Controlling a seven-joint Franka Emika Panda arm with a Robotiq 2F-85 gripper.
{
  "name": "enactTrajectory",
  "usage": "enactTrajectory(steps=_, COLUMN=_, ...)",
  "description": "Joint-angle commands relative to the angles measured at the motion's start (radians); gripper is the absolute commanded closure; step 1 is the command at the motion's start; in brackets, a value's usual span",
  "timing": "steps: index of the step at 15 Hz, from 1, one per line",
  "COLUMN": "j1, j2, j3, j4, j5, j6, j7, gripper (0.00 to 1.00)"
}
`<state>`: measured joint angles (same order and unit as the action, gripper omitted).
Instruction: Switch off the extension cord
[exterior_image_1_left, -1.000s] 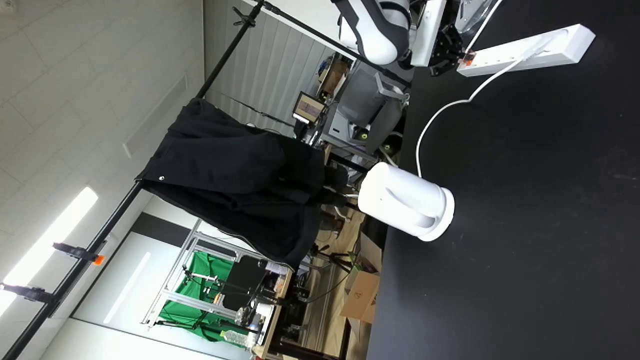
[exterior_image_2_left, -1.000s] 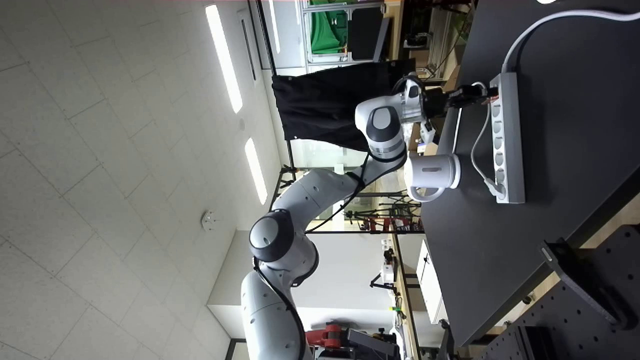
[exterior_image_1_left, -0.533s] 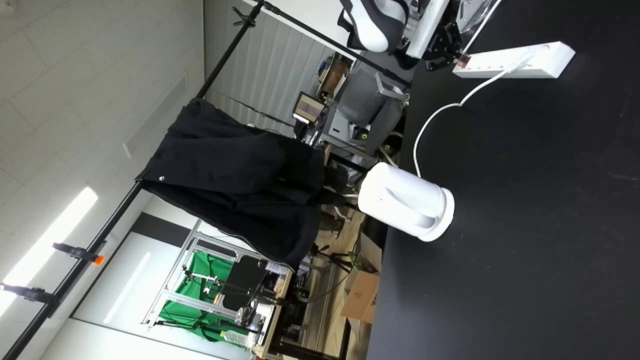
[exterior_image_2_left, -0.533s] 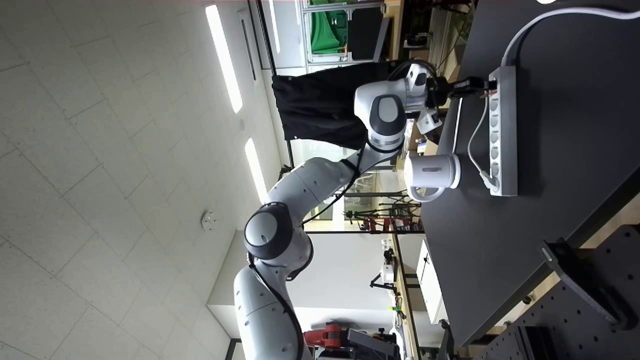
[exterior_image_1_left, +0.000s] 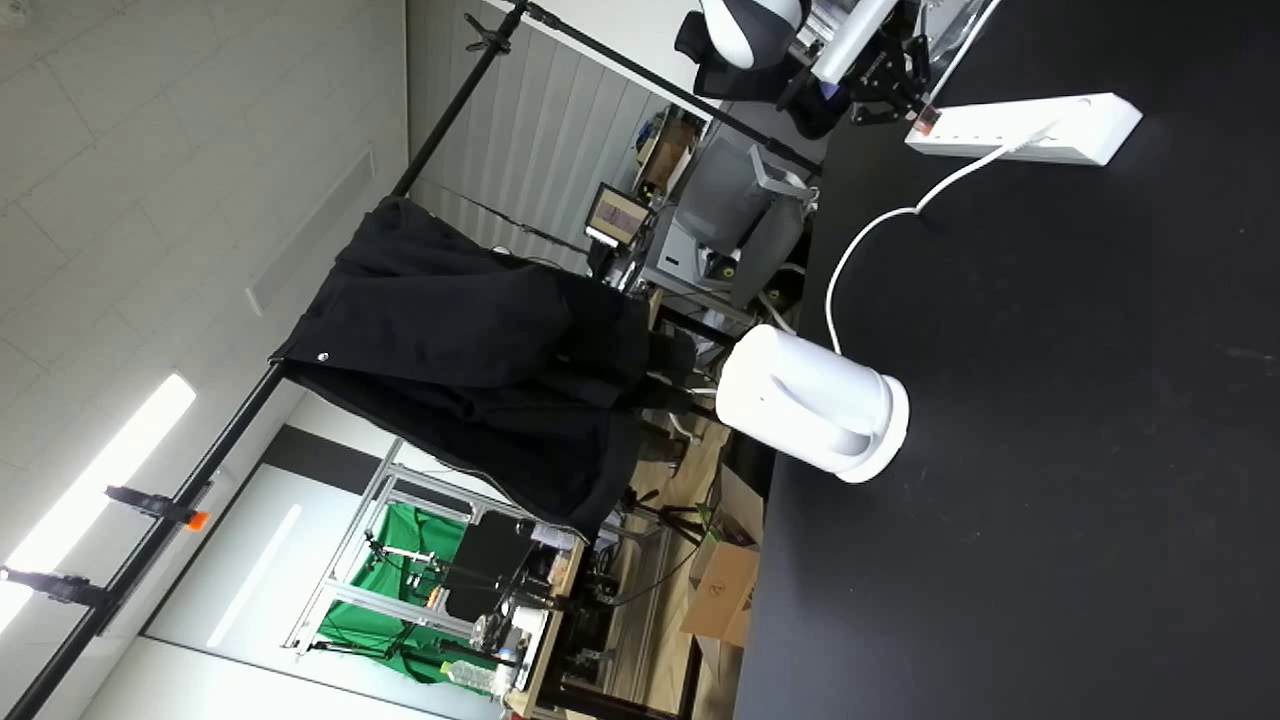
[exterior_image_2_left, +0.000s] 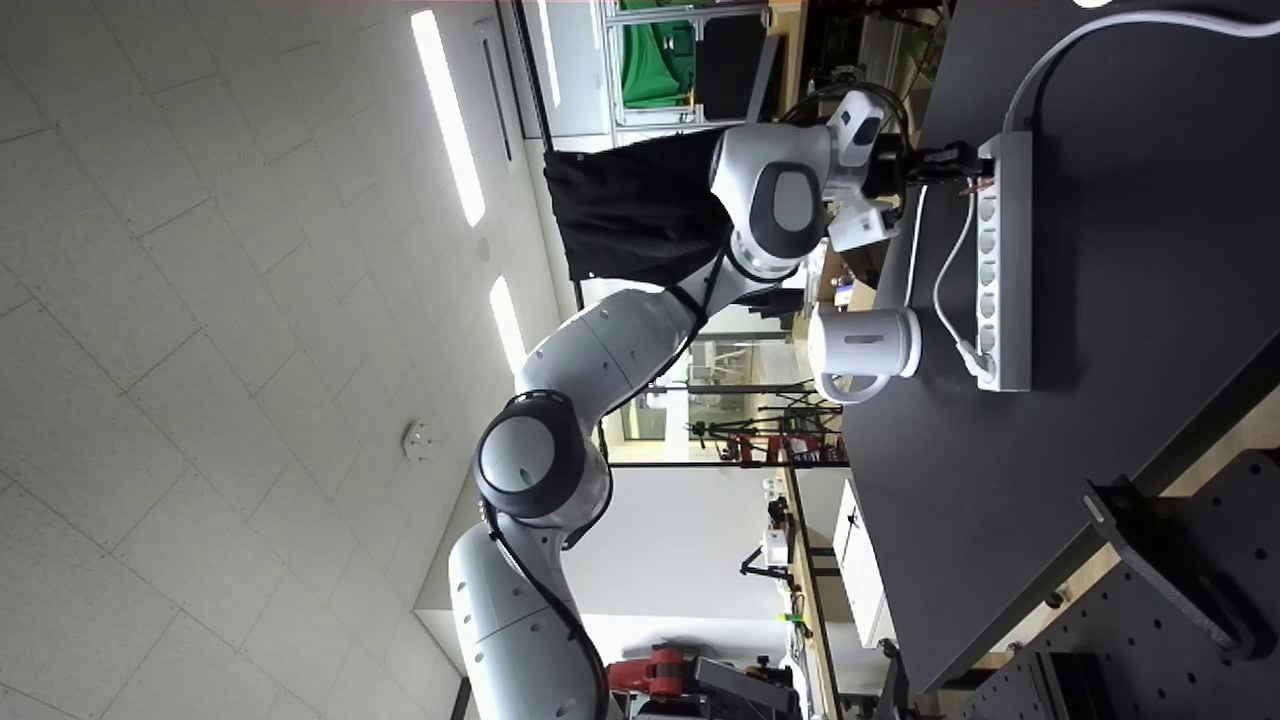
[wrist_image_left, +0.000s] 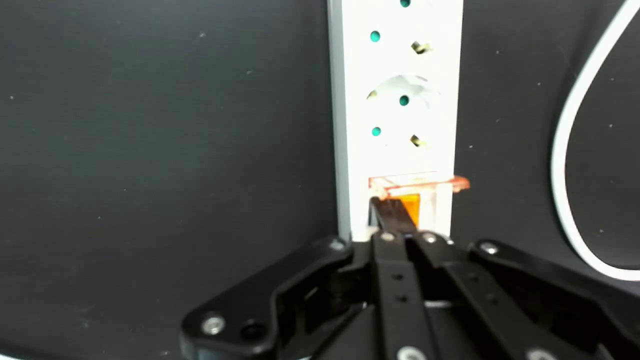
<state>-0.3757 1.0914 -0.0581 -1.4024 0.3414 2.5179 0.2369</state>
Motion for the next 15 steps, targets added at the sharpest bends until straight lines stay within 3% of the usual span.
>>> enactTrajectory(steps=1, j1=-0.002, j2=0.004, j3=-0.007, j4=0.019, j5=0.012, j6=-0.021, j7=-0.001, gripper=1.00)
enactTrajectory(steps=8, j1=0.065, j2=-0.186, j3=-0.070, j4=-0.076, j5=-0.033, j6=0.007, j7=0.015, gripper=1.00)
enactTrajectory(steps=9, j1=0.074, j2=-0.208, j3=-0.078, j4=-0.082, j5=-0.037, j6=0.008, j7=0.019, gripper=0.74)
enactTrajectory(steps=11, j1=0.093, j2=-0.243, j3=-0.098, j4=-0.097, j5=-0.057, j6=0.003, j7=0.016, gripper=0.68)
enactTrajectory(steps=15, j1=0.115, j2=-0.290, j3=-0.119, j4=-0.140, j5=-0.095, j6=-0.015, j7=0.016, gripper=0.40)
